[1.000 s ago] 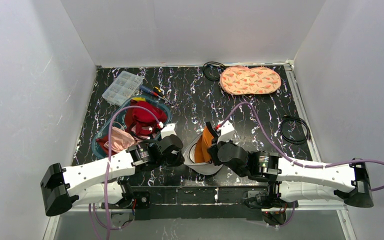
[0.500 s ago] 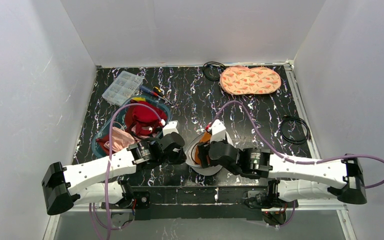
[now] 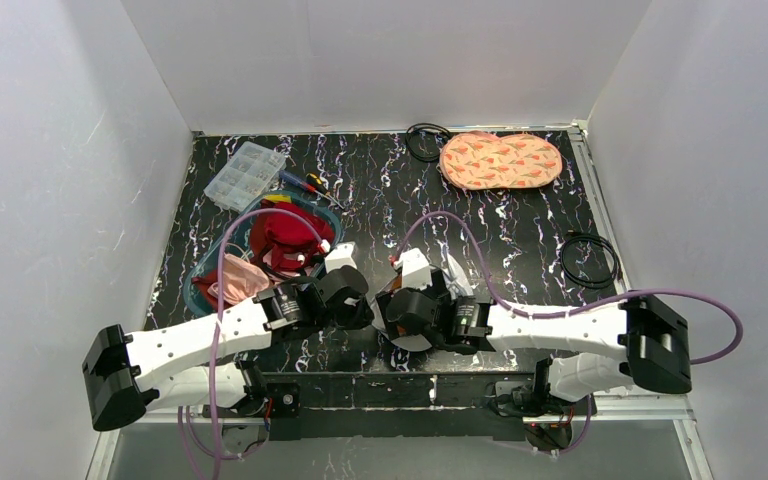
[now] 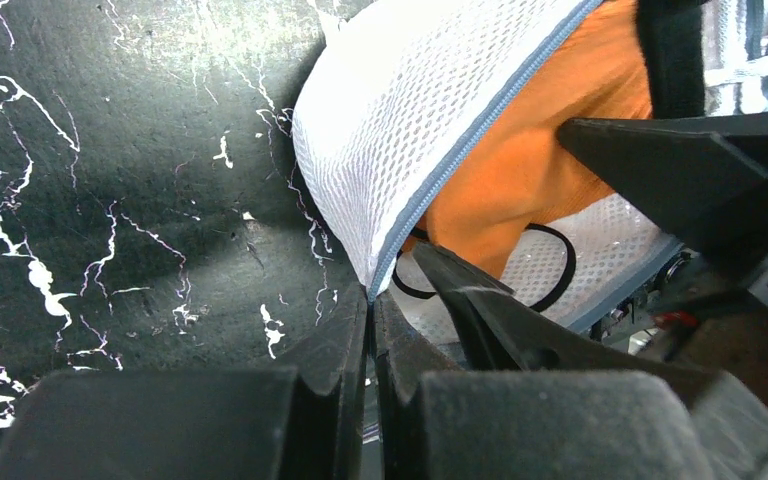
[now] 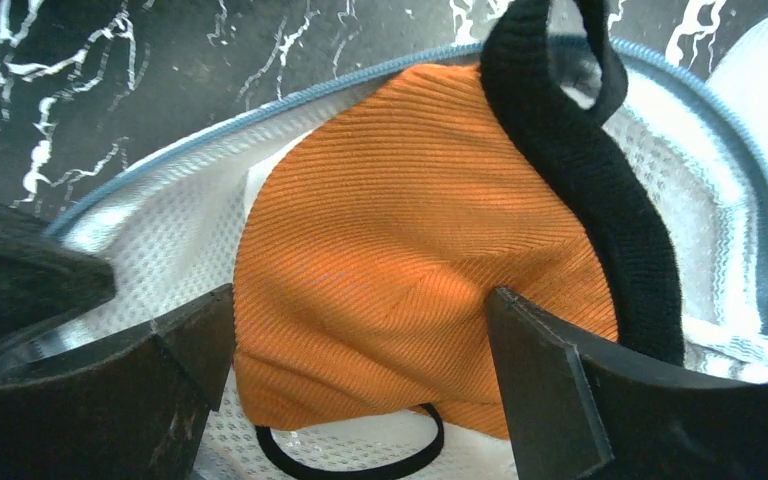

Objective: Unzip the laundry bag and remove the bra
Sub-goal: Pick up the bra from the laundry bag.

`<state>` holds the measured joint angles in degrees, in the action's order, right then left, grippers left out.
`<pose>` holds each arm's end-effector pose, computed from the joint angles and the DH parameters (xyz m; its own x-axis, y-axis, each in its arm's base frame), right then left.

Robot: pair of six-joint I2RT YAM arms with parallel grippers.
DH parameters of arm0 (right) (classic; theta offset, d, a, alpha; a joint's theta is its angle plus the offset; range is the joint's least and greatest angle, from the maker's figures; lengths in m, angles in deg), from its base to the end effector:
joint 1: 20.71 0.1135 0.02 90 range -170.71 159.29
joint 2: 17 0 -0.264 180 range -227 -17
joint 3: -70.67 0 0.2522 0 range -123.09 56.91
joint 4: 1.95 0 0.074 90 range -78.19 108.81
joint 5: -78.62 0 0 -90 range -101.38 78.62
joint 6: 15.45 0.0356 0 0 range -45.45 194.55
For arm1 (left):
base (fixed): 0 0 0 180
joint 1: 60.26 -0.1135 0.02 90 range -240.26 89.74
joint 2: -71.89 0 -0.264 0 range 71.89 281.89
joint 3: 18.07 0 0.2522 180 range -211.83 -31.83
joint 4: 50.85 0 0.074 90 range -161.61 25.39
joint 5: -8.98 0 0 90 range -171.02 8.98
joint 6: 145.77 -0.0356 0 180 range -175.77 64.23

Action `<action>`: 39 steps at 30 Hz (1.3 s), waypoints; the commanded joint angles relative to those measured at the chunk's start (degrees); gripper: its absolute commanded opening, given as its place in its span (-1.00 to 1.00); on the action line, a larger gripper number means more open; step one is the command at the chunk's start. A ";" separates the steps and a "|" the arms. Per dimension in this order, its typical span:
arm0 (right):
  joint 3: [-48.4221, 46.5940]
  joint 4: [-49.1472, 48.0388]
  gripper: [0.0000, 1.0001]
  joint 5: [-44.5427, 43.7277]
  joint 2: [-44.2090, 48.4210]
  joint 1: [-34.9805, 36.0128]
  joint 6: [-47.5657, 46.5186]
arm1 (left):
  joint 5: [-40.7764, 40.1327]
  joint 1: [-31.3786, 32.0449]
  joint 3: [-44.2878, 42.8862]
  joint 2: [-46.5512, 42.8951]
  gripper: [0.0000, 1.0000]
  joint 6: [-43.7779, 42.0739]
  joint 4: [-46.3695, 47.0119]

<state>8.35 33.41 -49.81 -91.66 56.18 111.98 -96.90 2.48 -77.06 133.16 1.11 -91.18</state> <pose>0.0817 0.2532 0.2388 -0.5393 -0.2164 -0.8139 -0.4285 0.9024 0.0440 0.1116 -0.1953 0.2617 -0.8083 -0.1901 -0.5573 0.1571 0.8426 -0.5152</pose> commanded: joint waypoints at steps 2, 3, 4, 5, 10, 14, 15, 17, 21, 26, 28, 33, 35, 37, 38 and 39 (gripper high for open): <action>2.80 -5.40 0.97 -1.55 -2.78 -0.81 4.48 | -0.14 -0.02 1.53 -0.92 -1.00 0.51 0.76; 2.99 -5.98 0.97 -1.64 -3.68 -1.00 4.98 | 0.00 -0.07 1.73 -0.90 -1.00 0.61 0.94; 3.02 -6.22 0.97 -2.19 -4.61 -1.05 5.55 | 0.12 -0.07 1.80 -0.90 -1.00 0.63 1.14; 3.05 -6.15 0.97 -3.04 -5.56 -1.16 6.18 | 0.22 -0.07 1.89 -0.94 -1.00 0.67 1.19; 4.74 -7.12 0.86 -4.86 -7.88 -1.70 7.31 | 0.15 -0.07 2.80 -2.04 -1.00 0.71 1.15; 6.20 -7.91 0.37 -4.03 -8.06 -2.15 7.34 | -0.12 -0.07 3.47 -2.67 -1.00 0.85 1.22; 6.60 -8.08 0.23 -3.83 -7.79 -2.11 7.46 | -0.17 -0.07 3.55 -2.65 -1.00 0.85 1.22; 7.35 -8.35 0.01 -3.47 -6.92 -2.20 7.61 | -0.20 -0.05 3.65 -2.58 -1.00 0.90 1.24; 8.07 -7.14 -0.41 -2.96 -5.07 -2.19 7.31 | 0.05 -0.03 3.75 -2.39 -1.00 0.97 1.50; 9.23 -5.73 -0.84 -2.71 0.58 -2.27 6.85 | 0.06 -0.07 3.99 -2.39 -1.00 1.15 1.52; 9.41 -5.27 -0.97 -2.03 3.32 -2.26 6.14 | -0.03 -0.03 3.93 -2.38 -1.00 1.19 1.51; 11.06 -10.00 -0.97 4.26 11.77 -2.33 0.37 | -0.37 -0.05 3.22 -1.72 -1.00 0.95 1.00; 11.96 -12.94 -0.97 8.78 15.35 -2.36 -3.21 | -0.59 -0.02 2.74 -1.46 -1.00 0.67 0.63; 12.13 -13.26 -0.97 11.25 18.55 -2.40 -4.44 | -1.05 -0.04 2.01 -1.26 -1.00 0.41 0.16; 12.31 -13.67 -0.97 12.58 20.34 -2.36 -5.30 | -1.21 -0.07 1.73 -1.11 -1.00 0.22 -0.07; 12.45 -13.68 -0.97 13.19 22.01 -2.35 -5.73 | -1.41 -0.07 1.46 -0.89 -1.00 0.12 -0.26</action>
<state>20.28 23.47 -41.49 -75.57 54.19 111.69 -96.20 2.48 -73.67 132.09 2.33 -88.23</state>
